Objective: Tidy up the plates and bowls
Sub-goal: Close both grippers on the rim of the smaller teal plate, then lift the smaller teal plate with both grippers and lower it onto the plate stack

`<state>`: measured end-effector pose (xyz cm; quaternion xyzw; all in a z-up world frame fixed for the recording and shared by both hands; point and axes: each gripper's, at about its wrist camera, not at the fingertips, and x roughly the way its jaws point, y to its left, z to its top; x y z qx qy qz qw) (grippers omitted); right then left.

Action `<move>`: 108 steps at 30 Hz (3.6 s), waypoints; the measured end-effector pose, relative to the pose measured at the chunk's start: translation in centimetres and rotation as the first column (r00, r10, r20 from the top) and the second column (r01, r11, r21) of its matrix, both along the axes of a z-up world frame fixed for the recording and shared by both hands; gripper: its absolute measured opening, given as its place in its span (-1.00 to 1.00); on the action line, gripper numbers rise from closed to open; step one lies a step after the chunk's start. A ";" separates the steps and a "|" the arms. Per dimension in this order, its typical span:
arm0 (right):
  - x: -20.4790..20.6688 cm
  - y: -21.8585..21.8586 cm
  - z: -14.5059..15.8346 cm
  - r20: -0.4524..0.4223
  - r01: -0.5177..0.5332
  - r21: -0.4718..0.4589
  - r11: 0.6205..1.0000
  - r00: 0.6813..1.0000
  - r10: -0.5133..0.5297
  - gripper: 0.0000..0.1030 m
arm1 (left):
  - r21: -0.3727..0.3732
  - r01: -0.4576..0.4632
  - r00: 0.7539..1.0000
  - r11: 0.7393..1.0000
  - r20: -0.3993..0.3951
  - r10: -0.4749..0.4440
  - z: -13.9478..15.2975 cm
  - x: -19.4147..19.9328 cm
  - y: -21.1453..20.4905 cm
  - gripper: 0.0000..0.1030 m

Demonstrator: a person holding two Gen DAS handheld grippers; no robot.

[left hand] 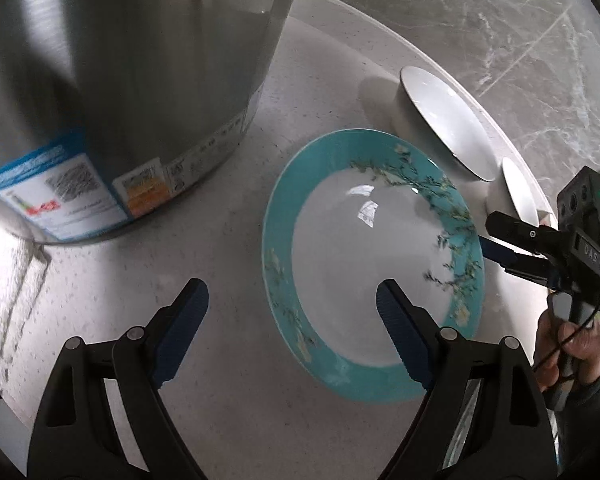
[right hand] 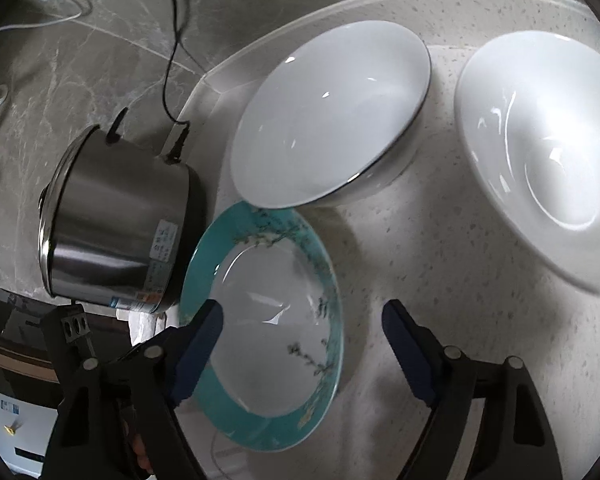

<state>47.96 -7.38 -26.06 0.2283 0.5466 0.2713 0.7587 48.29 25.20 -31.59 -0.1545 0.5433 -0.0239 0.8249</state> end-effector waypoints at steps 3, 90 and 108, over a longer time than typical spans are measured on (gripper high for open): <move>0.6 0.4 -0.5 -0.015 -0.024 -0.017 1.000 1.000 0.024 0.39 | -0.006 0.015 1.000 1.000 -0.021 -0.015 -0.6 0.7 -0.4 0.24; -24.2 -14.9 2.6 0.052 0.299 -0.140 0.944 0.954 -0.294 -0.80 | 0.006 0.422 0.906 0.907 0.022 -0.422 3.4 -14.6 -18.4 -0.72; -25.7 -14.9 -0.3 0.097 0.271 -0.231 0.934 0.962 -0.255 -0.76 | 0.055 0.448 0.894 0.892 -0.008 -0.449 0.3 -14.3 -20.3 -0.71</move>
